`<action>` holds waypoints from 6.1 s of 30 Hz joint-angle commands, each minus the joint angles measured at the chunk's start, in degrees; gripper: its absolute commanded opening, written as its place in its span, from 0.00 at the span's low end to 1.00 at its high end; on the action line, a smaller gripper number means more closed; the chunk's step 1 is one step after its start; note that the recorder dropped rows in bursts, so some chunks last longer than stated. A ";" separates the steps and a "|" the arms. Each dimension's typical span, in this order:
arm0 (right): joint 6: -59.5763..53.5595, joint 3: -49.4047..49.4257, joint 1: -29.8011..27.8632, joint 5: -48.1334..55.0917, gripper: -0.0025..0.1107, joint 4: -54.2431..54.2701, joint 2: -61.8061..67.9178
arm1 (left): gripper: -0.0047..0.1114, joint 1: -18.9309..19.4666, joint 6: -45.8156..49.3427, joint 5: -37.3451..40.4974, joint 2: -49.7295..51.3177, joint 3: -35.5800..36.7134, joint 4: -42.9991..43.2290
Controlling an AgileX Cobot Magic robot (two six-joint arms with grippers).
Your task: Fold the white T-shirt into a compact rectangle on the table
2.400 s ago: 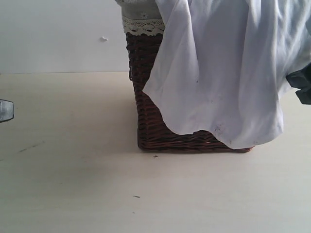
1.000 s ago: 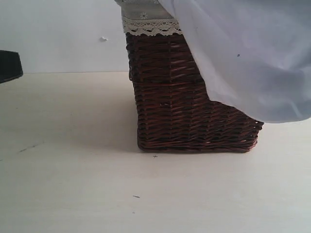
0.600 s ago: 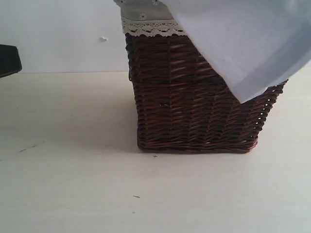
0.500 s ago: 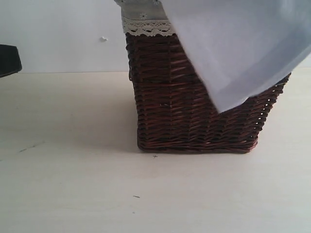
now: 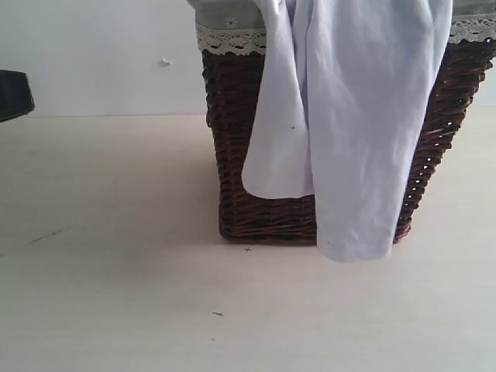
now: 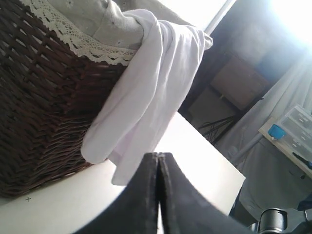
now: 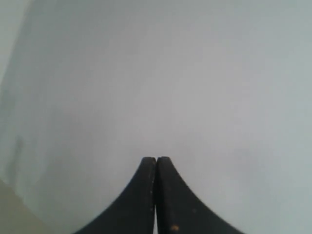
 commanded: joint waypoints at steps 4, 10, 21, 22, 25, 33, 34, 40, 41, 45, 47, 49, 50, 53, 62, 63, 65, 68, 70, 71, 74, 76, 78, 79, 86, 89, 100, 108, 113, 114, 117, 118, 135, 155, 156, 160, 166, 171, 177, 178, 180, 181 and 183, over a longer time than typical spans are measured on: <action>16.68 12.72 -0.27 8.22 0.02 -10.86 4.51 | 0.04 -0.38 0.40 1.19 0.02 -0.39 0.85; 17.25 29.39 -0.27 8.22 0.02 -25.94 2.81 | 0.04 -0.38 0.40 1.32 0.02 -0.39 2.02; 7.68 75.32 13.67 8.22 0.02 -35.82 -5.09 | 0.04 -0.38 0.40 -0.13 0.02 -0.39 4.10; 7.68 81.86 15.39 5.92 0.02 -35.14 -8.24 | 0.04 -0.38 0.40 -0.25 0.02 -0.39 4.21; 7.66 94.90 20.33 -5.53 0.08 -31.18 -14.98 | 0.04 -0.38 0.40 -0.35 0.02 -0.39 4.15; 16.65 116.74 31.07 -38.69 0.48 -24.50 -9.39 | 0.04 -0.38 0.29 -0.57 0.02 -0.39 4.67; 17.72 117.06 31.36 -40.49 0.48 -24.85 -8.54 | 0.04 -0.38 0.18 -0.57 0.02 -0.39 4.76; 33.10 117.04 30.96 -43.58 0.50 -42.19 -5.93 | 0.04 -0.38 -1.55 -0.47 0.02 -0.39 7.01; 36.12 117.04 30.96 -42.80 0.52 -45.51 -5.93 | 0.04 -0.38 -1.54 -0.62 0.02 -0.39 7.01; 45.89 117.04 30.96 -40.05 0.59 -57.59 -6.03 | 0.04 -0.38 -1.54 -1.48 0.02 -0.39 7.01; 49.87 117.04 30.96 -39.90 0.61 -62.47 -6.03 | 0.04 -0.38 -1.54 -1.60 0.02 -0.39 7.01; 50.97 117.04 30.96 -41.96 0.63 -65.17 -6.03 | 0.04 -0.38 -1.54 -1.60 0.02 -0.39 7.01; 50.53 117.04 30.96 -43.91 0.64 -65.26 -6.03 | 0.04 -0.38 -1.54 -1.71 0.02 -0.39 7.01; 48.80 117.04 30.96 -49.95 0.64 -65.26 -5.48 | 0.04 -0.38 -1.54 -1.71 0.02 -0.39 7.01; 43.27 113.78 30.96 -57.47 0.09 -67.00 0.80 | 0.04 -0.38 -1.54 -1.71 0.02 -0.39 7.01; 43.27 112.44 30.96 -56.07 0.03 -67.00 0.68 | 0.04 -0.38 -1.54 -1.71 0.02 -0.39 7.01; 43.53 109.55 30.96 -51.91 0.02 -67.00 -0.91 | 0.04 -0.38 -1.54 -1.71 0.02 -0.39 7.01; 43.43 104.25 30.96 -44.77 0.02 -68.27 -6.26 | 0.04 -0.38 -1.54 -1.71 0.02 -0.39 7.01; 43.43 99.49 30.96 -40.79 0.02 -72.12 -11.64 | 0.04 -0.38 -1.54 -1.71 0.02 -0.39 7.01; 43.77 97.33 30.96 -39.71 0.02 -74.25 -13.83 | 0.04 -0.38 -1.43 -1.71 0.02 -0.39 7.01; 43.77 87.53 30.96 -39.21 0.02 -79.43 -20.85 | 0.04 -0.38 -1.30 -1.71 0.02 -0.39 7.12; 45.05 79.67 30.96 -38.40 0.02 -83.65 -22.36 | 0.04 -0.38 -1.30 -1.71 0.02 -0.28 7.10; 46.71 71.02 30.96 -34.28 0.02 -87.17 -21.30 | 0.04 -0.38 -1.20 -0.92 0.02 -0.15 7.14; 46.56 67.58 30.96 -32.21 0.02 -87.72 -20.30 | 0.04 -0.60 -1.20 -0.05 0.02 -0.15 7.14; 35.80 42.96 30.96 -24.46 0.02 -83.41 -8.41 | 0.04 -10.93 2.48 -1.38 3.67 -0.15 4.76; 33.15 34.53 30.96 -24.94 0.02 -79.88 -4.13 | 0.04 -16.17 5.34 -3.29 7.02 -0.15 1.98; 25.25 10.00 30.96 -27.26 0.02 -65.60 6.40 | 0.04 -36.77 24.73 -12.96 22.99 -2.85 -14.34; 15.06 1.67 30.96 -34.53 0.02 -48.11 7.38 | 0.04 -44.13 27.33 -16.61 36.52 -13.09 -14.34; 7.21 -2.74 30.96 -35.12 0.02 -32.97 7.38 | 0.04 -48.05 27.43 -18.15 45.73 -21.79 -14.34; 5.38 -3.43 30.96 -35.12 0.02 -29.06 7.38 | 0.04 -48.62 27.43 -18.80 47.41 -23.58 -14.34; 0.86 -5.67 30.96 -32.76 0.02 -19.53 7.27 | 0.04 -50.45 27.43 -20.99 51.73 -28.17 -14.34; -0.39 -6.50 30.96 -31.02 0.02 -17.08 7.27 | 0.04 -51.02 27.11 -22.04 53.08 -29.77 -14.34; -1.26 -12.12 30.96 -4.06 0.02 -5.28 3.85 | 0.04 -54.03 24.17 -47.48 68.66 -53.78 -14.34; 15.66 -12.00 30.96 8.22 0.02 -51.30 9.30 | 0.04 -44.85 -9.25 -16.98 52.02 -54.72 47.39; 15.66 -12.00 30.96 8.22 0.02 -51.42 11.02 | 0.04 -43.22 -10.33 -12.23 50.81 -54.72 49.55; 15.89 -12.00 30.96 8.22 0.02 -51.56 15.24 | 0.04 -38.96 -10.43 1.84 47.53 -54.72 51.99; 18.02 -7.49 30.96 8.22 0.02 -48.11 18.75 | 0.04 -31.74 -14.02 2.13 41.67 -50.94 55.03; 16.68 5.67 30.96 8.22 0.02 -45.72 15.94 | 0.04 -24.97 -16.19 -9.87 34.04 -42.89 51.84; 14.17 24.49 30.96 8.22 0.02 -43.53 8.46 | 0.04 -22.50 -12.27 -14.64 27.49 -34.24 44.60; 13.79 28.41 30.96 8.22 0.02 -43.53 6.78 | 0.04 -22.83 -10.05 -14.26 27.06 -33.26 42.48; 13.66 36.74 30.96 8.22 0.02 -44.90 3.14 | 0.04 -23.63 -7.56 -12.52 26.43 -31.70 39.57; 13.55 41.21 30.96 8.22 0.02 -46.16 1.33 | 0.04 -24.38 -6.38 -11.20 26.43 -30.83 38.15; 12.81 49.36 30.96 8.22 0.02 -48.11 -1.88 | 0.04 -25.51 -5.19 -9.80 26.43 -29.63 36.46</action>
